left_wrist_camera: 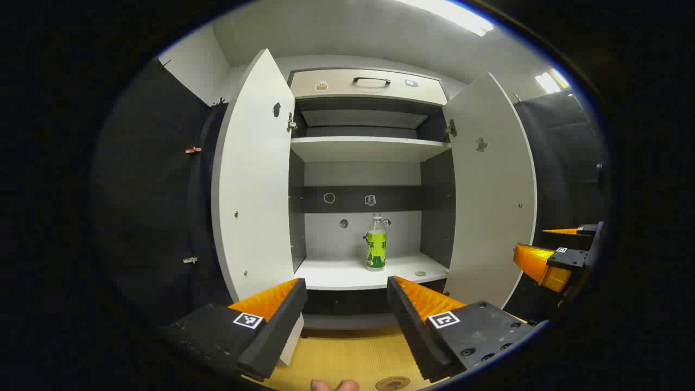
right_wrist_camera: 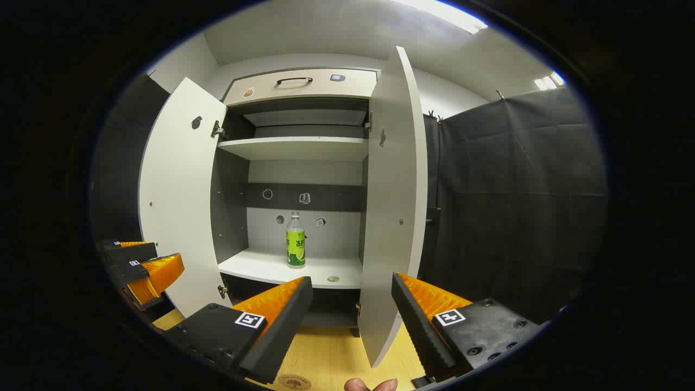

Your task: Grasp the bottle in the cabinet with the left hand and place it on the coaster, then close the right door with the right hand and the left door with the left hand.

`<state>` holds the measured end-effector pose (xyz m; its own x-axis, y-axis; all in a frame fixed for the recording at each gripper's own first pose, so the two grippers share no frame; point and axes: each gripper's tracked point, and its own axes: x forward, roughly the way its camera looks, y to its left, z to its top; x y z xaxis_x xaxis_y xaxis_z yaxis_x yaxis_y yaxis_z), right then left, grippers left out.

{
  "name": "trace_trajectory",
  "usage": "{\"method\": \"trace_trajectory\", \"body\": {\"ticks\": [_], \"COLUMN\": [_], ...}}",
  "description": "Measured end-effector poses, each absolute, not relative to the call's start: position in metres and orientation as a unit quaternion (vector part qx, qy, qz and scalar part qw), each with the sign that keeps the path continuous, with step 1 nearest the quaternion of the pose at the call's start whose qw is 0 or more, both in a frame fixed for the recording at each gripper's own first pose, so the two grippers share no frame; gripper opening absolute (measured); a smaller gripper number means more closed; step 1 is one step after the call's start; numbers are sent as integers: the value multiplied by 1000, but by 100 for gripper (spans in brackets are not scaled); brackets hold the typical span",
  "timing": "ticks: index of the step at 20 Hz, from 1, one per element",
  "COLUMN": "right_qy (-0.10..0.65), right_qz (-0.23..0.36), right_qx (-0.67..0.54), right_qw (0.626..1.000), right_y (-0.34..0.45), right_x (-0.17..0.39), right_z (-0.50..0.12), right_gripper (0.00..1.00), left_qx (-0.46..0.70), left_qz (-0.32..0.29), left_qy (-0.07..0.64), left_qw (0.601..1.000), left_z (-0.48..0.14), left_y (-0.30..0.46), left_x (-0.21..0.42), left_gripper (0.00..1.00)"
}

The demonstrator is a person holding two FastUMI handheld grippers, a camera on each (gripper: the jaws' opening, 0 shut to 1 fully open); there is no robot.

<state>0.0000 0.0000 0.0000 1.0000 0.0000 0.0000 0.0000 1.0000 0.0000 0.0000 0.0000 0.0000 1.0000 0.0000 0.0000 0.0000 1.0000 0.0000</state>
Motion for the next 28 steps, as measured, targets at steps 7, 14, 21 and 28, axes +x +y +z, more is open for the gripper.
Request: {"method": "trace_trajectory", "body": {"ticks": [7,14,21,28], "right_qy": [-2,-4,-3,-5], "right_qz": [1,-1,0,-4], "right_qx": [0,-3,-2,1], "right_qw": [1000,1000,1000,1000], "right_y": [0,-3,-4,-17], "right_x": [2,2,2,3], "right_z": [3,4,4,5], "right_gripper": [97,97,97,97], "left_qx": [1,0,1,9], "left_qz": [-1,1,-3,-26], "left_qy": [-4,-4,-5,-16], "left_qw": [1000,1000,1000,999], "left_z": [2,0,1,8], "left_y": [0,1,-4,-29], "left_x": [-1,-1,3,38], "left_gripper": [94,95,94,94]}}
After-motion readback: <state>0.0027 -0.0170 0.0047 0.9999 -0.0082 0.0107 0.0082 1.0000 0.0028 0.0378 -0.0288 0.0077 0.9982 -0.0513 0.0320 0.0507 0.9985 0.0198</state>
